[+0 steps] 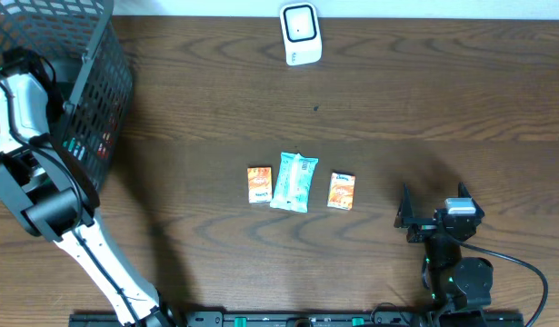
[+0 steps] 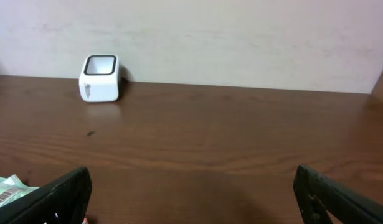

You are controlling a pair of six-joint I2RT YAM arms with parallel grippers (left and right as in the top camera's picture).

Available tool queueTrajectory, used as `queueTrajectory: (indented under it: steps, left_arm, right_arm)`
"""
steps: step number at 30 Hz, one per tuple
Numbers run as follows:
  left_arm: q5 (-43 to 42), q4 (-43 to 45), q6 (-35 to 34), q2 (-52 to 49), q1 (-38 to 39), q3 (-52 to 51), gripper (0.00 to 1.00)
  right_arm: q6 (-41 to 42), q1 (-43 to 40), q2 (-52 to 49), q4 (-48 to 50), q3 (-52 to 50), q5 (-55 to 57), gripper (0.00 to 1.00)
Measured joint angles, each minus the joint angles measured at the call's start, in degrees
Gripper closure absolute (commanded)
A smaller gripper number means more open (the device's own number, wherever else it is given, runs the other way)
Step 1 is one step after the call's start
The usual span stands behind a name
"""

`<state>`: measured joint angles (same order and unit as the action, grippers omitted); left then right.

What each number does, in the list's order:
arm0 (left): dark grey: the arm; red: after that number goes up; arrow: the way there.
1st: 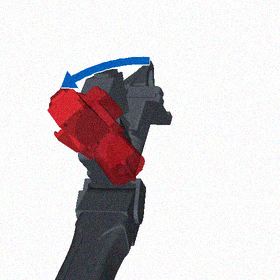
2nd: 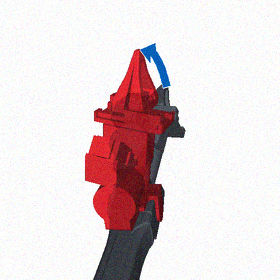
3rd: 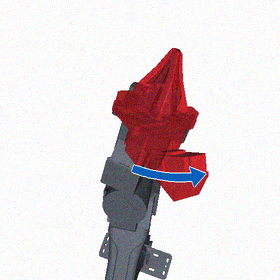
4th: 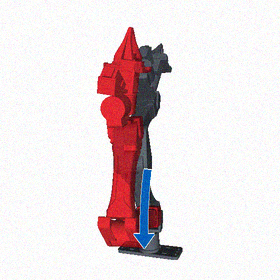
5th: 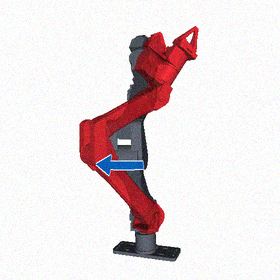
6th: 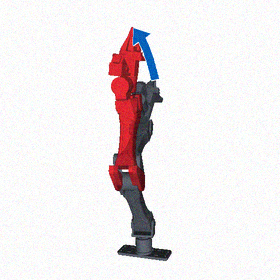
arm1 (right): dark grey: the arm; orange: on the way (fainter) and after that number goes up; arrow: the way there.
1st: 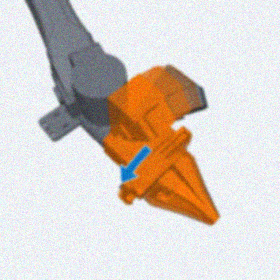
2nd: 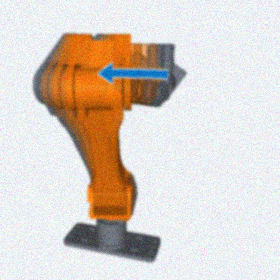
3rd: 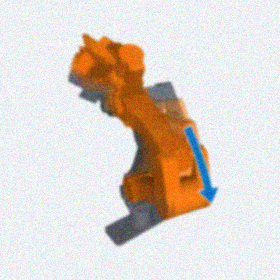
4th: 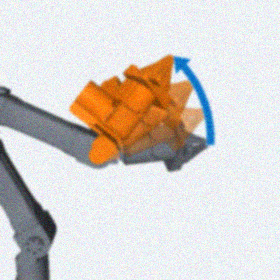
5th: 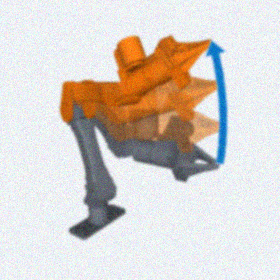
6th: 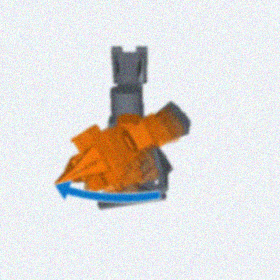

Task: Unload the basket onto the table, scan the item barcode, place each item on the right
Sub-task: 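Grasp the green-and-white Comfort Gloves pack in the basket with left gripper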

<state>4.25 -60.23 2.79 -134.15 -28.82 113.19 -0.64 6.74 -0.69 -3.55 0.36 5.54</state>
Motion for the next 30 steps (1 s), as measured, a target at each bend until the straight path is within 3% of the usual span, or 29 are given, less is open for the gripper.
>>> queueTrajectory:
  steps: [5, 8, 17, 30]
  left_arm:
    - [0.0, 0.3, 0.2, 0.0, -0.4, -0.2, 0.72]
    - [-0.2, 0.3, 0.2, 0.0, -0.5, -0.2, 0.92]
    - [-3.6, 0.7, -2.1, 4.1, -1.6, -1.5, 0.93]
    - [-5.4, 7.4, -14.7, 40.3, -1.5, -1.7, 0.93]
  right_arm:
    - [0.0, 0.0, 0.0, 0.0, 0.0, 0.0, 0.01]
    - [0.0, 0.0, 0.0, 0.0, 0.0, 0.0, 0.01]
    - [0.0, 0.0, 0.0, 0.0, 0.0, 0.0, 0.01]
    - [0.0, 0.0, 0.0, 0.0, 0.0, 0.0, 0.01]
